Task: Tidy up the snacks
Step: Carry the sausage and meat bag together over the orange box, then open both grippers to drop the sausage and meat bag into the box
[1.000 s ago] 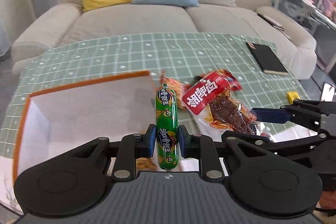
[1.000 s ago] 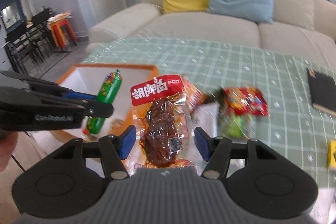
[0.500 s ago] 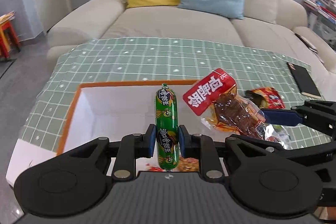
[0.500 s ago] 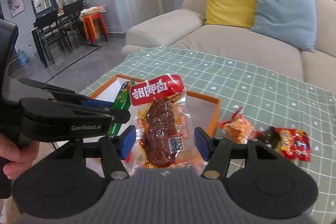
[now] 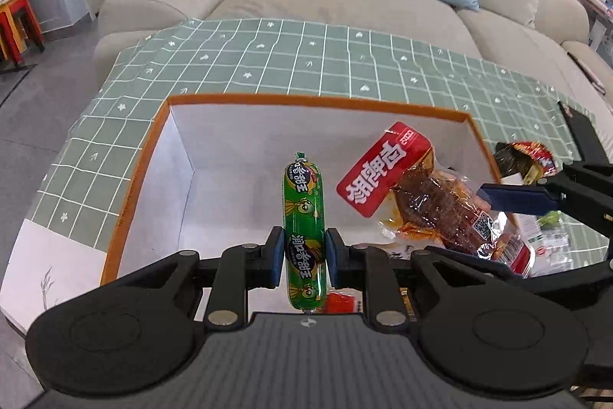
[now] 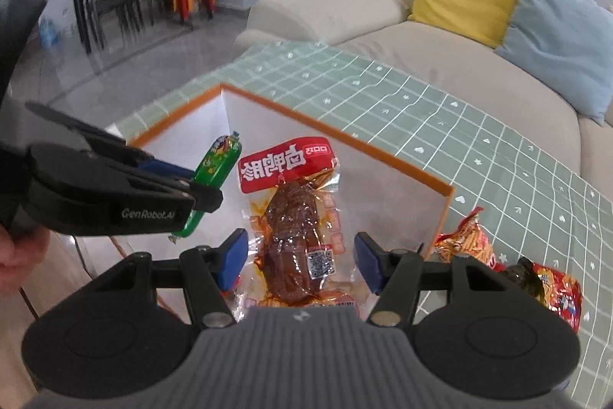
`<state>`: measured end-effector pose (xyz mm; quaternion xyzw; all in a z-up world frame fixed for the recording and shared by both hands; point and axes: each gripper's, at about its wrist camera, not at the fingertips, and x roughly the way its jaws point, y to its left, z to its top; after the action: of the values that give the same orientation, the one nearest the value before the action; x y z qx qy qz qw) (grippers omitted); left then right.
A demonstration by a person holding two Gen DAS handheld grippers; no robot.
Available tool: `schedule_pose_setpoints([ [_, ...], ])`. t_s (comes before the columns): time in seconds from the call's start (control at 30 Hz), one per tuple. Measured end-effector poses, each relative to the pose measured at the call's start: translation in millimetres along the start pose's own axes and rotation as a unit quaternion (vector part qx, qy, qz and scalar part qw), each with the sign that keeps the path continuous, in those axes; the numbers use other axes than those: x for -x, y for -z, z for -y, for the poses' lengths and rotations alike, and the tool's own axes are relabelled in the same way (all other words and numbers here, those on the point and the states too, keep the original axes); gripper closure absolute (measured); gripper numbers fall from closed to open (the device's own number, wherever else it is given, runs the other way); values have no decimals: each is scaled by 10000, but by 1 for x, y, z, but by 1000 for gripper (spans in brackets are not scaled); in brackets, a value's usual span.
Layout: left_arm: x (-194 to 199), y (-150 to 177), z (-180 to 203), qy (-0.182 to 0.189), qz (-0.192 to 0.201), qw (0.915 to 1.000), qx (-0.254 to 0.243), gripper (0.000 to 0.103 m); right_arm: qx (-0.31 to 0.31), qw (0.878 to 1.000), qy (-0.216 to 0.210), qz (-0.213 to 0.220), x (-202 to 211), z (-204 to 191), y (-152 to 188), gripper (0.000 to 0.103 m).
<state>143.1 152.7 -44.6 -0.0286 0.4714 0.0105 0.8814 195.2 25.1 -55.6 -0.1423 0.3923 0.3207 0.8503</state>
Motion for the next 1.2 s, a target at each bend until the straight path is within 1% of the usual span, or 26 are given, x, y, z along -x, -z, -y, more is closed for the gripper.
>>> schedule_pose_setpoints([
  [0.13, -17, 1, -4, -50, -243, 9997, 13, 79, 392, 9990, 86, -177, -20, -5, -1, 44],
  [0.3, -34, 4, -7, -79, -466, 9989, -10, 79, 568, 9971, 191, -461, -45, -3, -2, 44],
  [0.57, -54, 7, -8, -91, -742, 9972, -63, 79, 1006, 9919, 387, -673, -69, -9, 4, 44],
  [0.83, -69, 9, -3, -199, -1013, 9946, -131, 79, 1124, 9885, 545, -848, -82, -10, 9, 44],
  [0.9, -68, 9, -3, -213, -986, 9948, -145, 78, 1189, 9877, 543, -862, -83, -11, 10, 43],
  [1.03, -70, 9, -1, -295, -1076, 9935, -218, 77, 1162, 9880, 537, -866, -85, -11, 6, 43],
  [1.07, -69, 8, -1, -318, -1061, 9936, -229, 77, 1152, 9881, 547, -861, -84, -11, 6, 41],
  [1.13, -66, 7, 0, -349, -1000, 9941, -248, 71, 1138, 9884, 541, -842, -82, -11, 6, 37],
  [1.17, -65, 7, 0, -346, -968, 9944, -242, 63, 1135, 9887, 531, -826, -79, -11, 6, 34],
  [1.2, -62, 6, 1, -353, -922, 9949, -229, 59, 1138, 9888, 535, -808, -77, -11, 6, 33],
])
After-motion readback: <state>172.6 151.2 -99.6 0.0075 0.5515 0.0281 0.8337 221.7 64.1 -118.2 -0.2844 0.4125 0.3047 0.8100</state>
